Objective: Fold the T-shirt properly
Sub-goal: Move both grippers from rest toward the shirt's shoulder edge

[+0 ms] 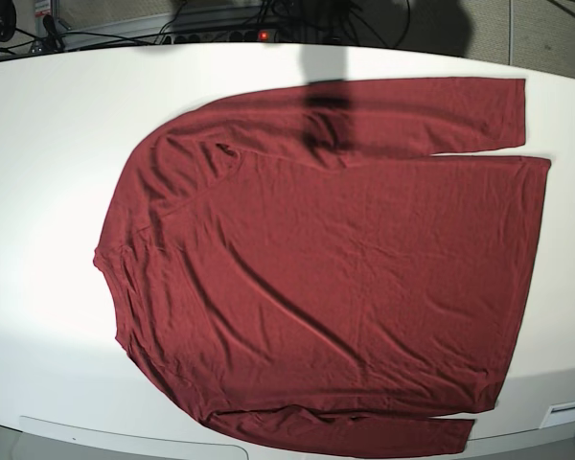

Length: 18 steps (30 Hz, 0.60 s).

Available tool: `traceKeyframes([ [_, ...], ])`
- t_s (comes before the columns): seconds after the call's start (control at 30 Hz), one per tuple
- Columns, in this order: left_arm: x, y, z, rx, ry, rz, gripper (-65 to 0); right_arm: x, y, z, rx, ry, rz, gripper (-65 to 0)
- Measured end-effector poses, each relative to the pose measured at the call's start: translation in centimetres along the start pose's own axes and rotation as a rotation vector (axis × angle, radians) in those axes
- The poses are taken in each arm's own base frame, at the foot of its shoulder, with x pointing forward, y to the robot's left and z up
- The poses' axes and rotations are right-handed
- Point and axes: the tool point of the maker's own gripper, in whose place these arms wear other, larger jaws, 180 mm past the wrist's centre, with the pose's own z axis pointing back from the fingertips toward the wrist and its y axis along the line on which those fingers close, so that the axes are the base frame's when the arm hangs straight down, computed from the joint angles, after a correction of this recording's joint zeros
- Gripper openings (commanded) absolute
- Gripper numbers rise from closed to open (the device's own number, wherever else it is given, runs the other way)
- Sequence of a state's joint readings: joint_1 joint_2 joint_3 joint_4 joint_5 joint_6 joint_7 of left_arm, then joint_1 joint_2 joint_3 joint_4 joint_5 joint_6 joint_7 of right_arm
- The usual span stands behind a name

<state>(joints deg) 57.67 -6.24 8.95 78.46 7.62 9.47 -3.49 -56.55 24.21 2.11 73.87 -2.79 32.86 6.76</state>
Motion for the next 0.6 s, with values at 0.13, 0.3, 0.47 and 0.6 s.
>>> traceKeyframes([
  [0.13,2.5,1.6,1.8,0.008,-0.060,-0.017,-53.8,2.0,0.9,2.2,0.027,-0.058,0.035,-53.6],
  [0.3,7.3,2.6,3.2,0.039,-0.130,-0.136,-53.8,4.9,1.5,4.5,0.042,-0.075,0.156,-53.6],
  [0.47,12.8,3.7,4.5,0.105,-0.251,-0.268,-53.8,8.9,0.9,6.1,0.006,-0.132,0.239,-53.6],
  [0.6,16.7,4.5,6.0,0.164,-0.353,-0.362,-53.8,12.3,-0.7,7.7,-0.060,-0.207,0.284,-53.6],
])
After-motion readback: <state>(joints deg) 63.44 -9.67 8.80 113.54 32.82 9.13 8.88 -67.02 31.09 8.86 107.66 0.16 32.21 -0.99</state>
